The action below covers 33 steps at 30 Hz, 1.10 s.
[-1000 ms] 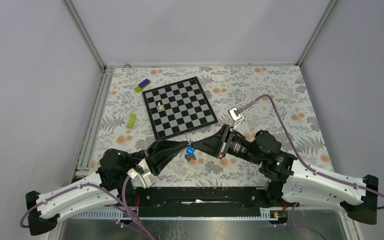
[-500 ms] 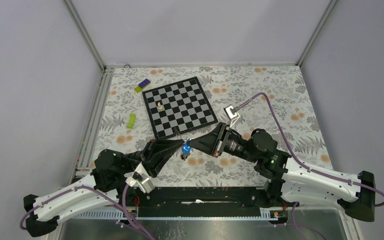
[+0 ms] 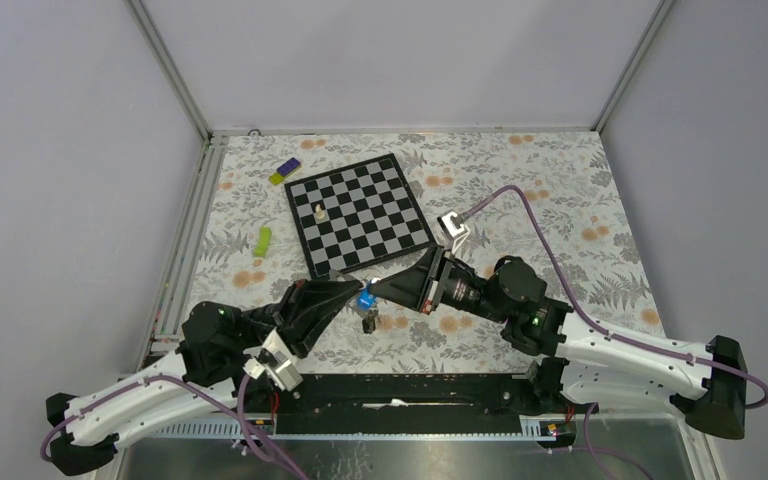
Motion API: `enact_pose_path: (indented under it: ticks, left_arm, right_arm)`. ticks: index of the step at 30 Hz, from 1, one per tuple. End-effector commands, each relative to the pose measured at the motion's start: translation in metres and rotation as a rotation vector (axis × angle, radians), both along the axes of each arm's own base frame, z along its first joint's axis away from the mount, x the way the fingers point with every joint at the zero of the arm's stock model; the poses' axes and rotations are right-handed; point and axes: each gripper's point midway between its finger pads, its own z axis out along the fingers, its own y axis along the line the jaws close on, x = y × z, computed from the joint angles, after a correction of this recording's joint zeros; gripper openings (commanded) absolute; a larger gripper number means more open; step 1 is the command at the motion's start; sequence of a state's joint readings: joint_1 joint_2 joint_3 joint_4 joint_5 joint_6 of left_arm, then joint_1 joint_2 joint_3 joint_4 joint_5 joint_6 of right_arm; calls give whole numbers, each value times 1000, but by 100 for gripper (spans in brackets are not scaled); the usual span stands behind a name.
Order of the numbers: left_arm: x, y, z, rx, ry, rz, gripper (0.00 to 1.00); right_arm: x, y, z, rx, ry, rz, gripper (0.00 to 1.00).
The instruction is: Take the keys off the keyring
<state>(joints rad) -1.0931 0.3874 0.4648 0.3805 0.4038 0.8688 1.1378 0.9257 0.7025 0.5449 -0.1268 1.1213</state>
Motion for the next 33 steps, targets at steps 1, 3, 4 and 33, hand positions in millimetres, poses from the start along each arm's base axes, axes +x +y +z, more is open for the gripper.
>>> enact_pose_path:
  ticks: [1,3,4,33]
  left_arm:
    - [-24,16,37,-90,-116,-64,0]
    - [-24,16,37,-85,-111,-61,0]
    - [-23,17,37,-85,-109,-56,0]
    - [-6,31,39,-144,-50,47,0]
  right_arm:
    - [6,1,16,40,22,-10,0]
    - [3,3,14,34,26,9,0]
    - [2,3,13,32,25,18,0]
    - [-15,-13,15,41,-51,56,0]
